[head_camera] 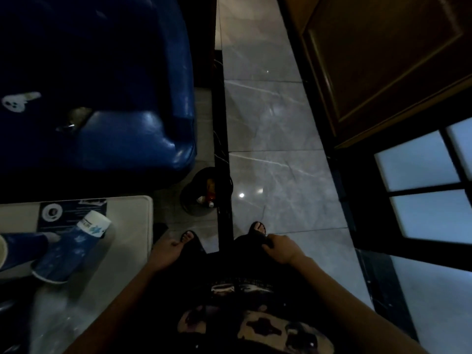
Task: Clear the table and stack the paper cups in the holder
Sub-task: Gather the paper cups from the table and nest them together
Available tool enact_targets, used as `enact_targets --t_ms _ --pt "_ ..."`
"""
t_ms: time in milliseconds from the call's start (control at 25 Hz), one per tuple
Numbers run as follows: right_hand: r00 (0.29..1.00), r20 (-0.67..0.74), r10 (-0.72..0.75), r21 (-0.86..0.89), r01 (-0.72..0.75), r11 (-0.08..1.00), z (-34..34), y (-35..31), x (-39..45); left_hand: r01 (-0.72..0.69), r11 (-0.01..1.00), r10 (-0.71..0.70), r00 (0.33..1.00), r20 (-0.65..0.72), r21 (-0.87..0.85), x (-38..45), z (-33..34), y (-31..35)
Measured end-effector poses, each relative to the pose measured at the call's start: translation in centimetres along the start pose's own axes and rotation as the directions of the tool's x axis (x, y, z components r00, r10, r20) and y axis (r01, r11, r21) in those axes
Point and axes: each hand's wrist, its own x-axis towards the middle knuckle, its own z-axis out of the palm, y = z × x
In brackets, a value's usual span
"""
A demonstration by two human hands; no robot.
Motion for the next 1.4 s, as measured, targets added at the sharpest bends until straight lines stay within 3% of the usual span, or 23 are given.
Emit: enact_targets --t_ms 240,480,600,840,1040,1280,1400 --pt "0.992 0.079 -0.100 -0.223 0.116 0.968 -3.4 -0.1 2.2 0.237 0.894 -0.266 0.963 -0.027 -0.380 0.0 2.3 -2.3" --pt "0.930 0.249 -0.270 -0.452 0.358 0.817 -9.1 3.2 7.3 0.270 0.661 -0.467 0.878 -0.102 -0.700 -5.8 9.7 1.3" --pt "0.910 0.259 -0.323 -0.500 0.412 0.762 -11.0 4.6 9.4 0.305 0.553 -0.582 0.807 -0.097 -0.775 -11.7 16.6 2.5" --pt "0.888 0.320 -0.331 -0.648 0.460 0.606 -11.5 4.9 11.0 0.269 0.417 -0.639 0.766 -0.069 -0.868 -19.9 28.8 1.0" --pt "0.870 0.331 -0.365 -0.664 0.489 0.565 -6.4 2.2 7.1 0.307 0.277 -0.672 0.739 0.046 -0.910 -23.0 36.7 -1.7" --pt "0.831 0.386 -0.400 -0.637 0.554 0.536 6.1 -0.5 -0.7 0.254 0.230 -0.637 0.769 0.052 -0.939 -27.4 42.0 -8.5" --pt "0.830 0.372 -0.415 -0.577 0.557 0.598 11.8 -1.5 -3.9 0.219 0.096 -0.672 0.734 0.099 -0.971 -29.5 45.0 -12.4"
